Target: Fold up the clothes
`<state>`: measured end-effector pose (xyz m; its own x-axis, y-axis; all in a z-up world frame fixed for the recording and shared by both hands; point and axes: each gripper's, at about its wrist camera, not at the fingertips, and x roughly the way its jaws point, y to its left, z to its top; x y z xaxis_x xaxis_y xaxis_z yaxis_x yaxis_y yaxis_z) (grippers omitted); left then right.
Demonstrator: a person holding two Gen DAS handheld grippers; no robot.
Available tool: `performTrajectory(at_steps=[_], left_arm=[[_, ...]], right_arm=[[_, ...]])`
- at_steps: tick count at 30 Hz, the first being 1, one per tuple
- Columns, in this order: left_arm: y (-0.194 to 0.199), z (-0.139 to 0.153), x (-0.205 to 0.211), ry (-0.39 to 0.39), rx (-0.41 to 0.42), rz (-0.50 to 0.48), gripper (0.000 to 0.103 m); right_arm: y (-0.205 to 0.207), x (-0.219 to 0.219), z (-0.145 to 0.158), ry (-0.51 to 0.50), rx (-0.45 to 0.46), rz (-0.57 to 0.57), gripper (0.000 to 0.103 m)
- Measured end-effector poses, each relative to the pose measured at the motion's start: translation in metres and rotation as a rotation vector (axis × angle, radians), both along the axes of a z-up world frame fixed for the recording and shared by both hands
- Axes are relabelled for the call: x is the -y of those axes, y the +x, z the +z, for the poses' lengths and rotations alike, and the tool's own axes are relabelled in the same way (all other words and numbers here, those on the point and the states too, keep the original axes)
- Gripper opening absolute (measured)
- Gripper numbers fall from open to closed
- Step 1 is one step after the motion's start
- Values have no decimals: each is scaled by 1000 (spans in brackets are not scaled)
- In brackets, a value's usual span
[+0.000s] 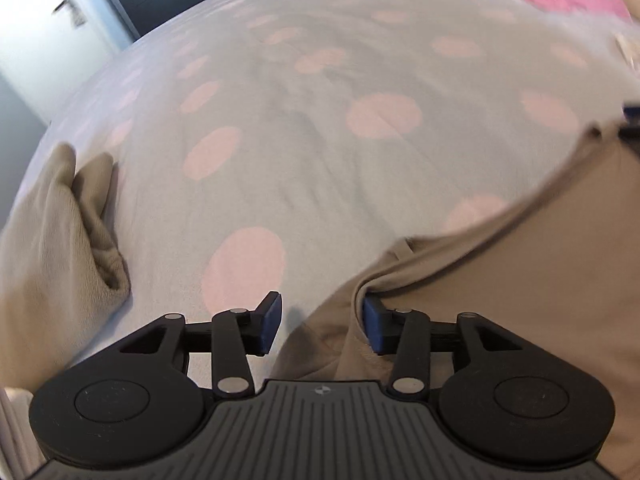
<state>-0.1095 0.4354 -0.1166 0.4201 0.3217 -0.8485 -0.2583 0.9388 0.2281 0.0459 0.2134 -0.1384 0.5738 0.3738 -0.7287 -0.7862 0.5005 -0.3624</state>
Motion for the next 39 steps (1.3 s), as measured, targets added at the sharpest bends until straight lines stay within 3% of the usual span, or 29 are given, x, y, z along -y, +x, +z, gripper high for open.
performTrajectory(at_steps=[8,15,21,22,25,31,36,39], left_arm=[[-14,30,-13,57,55,141,41],[-63,51,13,7,89,163,41],[-107,41,47,-65,90,221,41],[-112,36,53,-69,75,237,41],[-128,26,68,-66,58,299,41],[-163,9,94,-99,65,435,41],[-179,-8,110,-112,56,509,44],[-185,-12,113,-126,77,547,50]], right_arm=[[0,29,29,50,-71,-104,24],[-36,75,45,112,-204,-170,26],[-93,99,27,129,-264,-297,27],[-104,104,24,132,-256,-322,29],[-138,115,10,116,-169,-416,52],[-166,126,-5,99,-79,-446,52],[-160,133,-10,101,-101,-478,57],[-159,136,-12,120,-118,-492,60]])
